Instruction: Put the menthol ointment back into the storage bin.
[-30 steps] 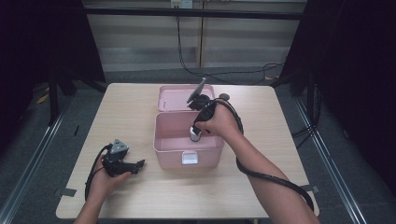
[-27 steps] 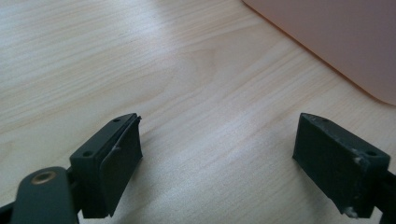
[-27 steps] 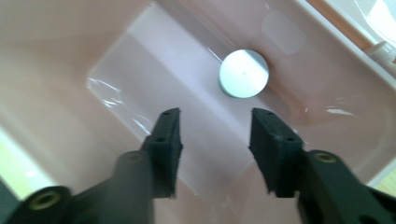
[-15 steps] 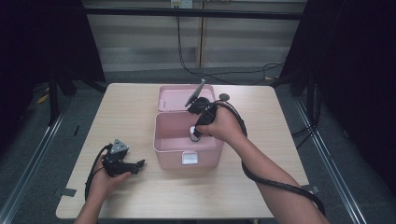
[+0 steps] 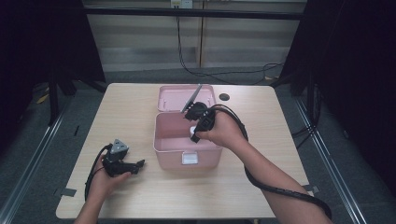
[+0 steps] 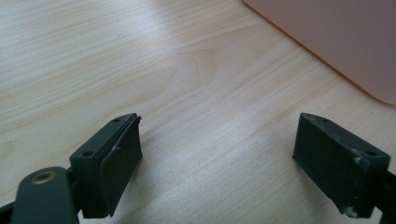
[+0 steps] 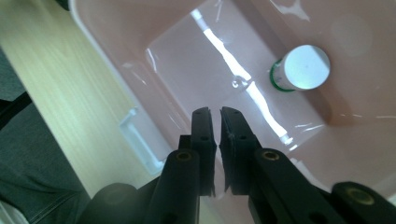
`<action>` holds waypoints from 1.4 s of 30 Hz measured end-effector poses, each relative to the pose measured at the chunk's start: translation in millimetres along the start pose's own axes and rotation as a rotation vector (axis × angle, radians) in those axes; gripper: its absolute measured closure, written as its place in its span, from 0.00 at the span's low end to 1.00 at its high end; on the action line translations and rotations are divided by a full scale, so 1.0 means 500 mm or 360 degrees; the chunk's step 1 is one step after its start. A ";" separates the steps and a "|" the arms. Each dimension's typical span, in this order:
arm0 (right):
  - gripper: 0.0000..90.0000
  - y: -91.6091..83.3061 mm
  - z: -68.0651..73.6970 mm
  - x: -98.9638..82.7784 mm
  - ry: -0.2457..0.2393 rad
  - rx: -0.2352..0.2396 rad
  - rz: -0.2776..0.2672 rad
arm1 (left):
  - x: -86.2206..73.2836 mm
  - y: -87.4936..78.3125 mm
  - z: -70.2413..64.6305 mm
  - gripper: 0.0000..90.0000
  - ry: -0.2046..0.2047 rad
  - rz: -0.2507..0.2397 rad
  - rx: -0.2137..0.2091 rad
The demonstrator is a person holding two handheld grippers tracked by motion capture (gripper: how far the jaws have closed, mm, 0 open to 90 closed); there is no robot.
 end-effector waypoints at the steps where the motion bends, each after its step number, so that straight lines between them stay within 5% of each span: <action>1: 0.97 -0.003 0.003 0.002 0.0003 0.0002 -0.0017 | 0.000 0.000 0.000 0.16 0.0001 0.0001 0.0001; 19: 1.00 -0.015 0.051 -0.016 -0.0099 0.0125 -0.0055 | 0.000 0.000 0.000 0.16 0.0001 0.0001 0.0001; 33: 1.00 0.020 0.085 -0.044 -0.0153 0.0207 -0.0040 | 0.000 0.000 0.000 0.16 0.0001 -0.0001 0.0001; 42: 1.00 0.037 0.093 -0.062 -0.0202 0.0184 -0.0038 | 0.000 0.000 0.000 0.16 -0.0003 -0.0001 0.0002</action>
Point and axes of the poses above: each handheld gripper's, and its own axes: y roughly forward along the jaws, x roughly out of its top, z roughly to its left, the point moved 8 cm from there along y, roughly forward along the jaws, and after that the axes turned 14 degrees about -z, right-handed, at the moved point
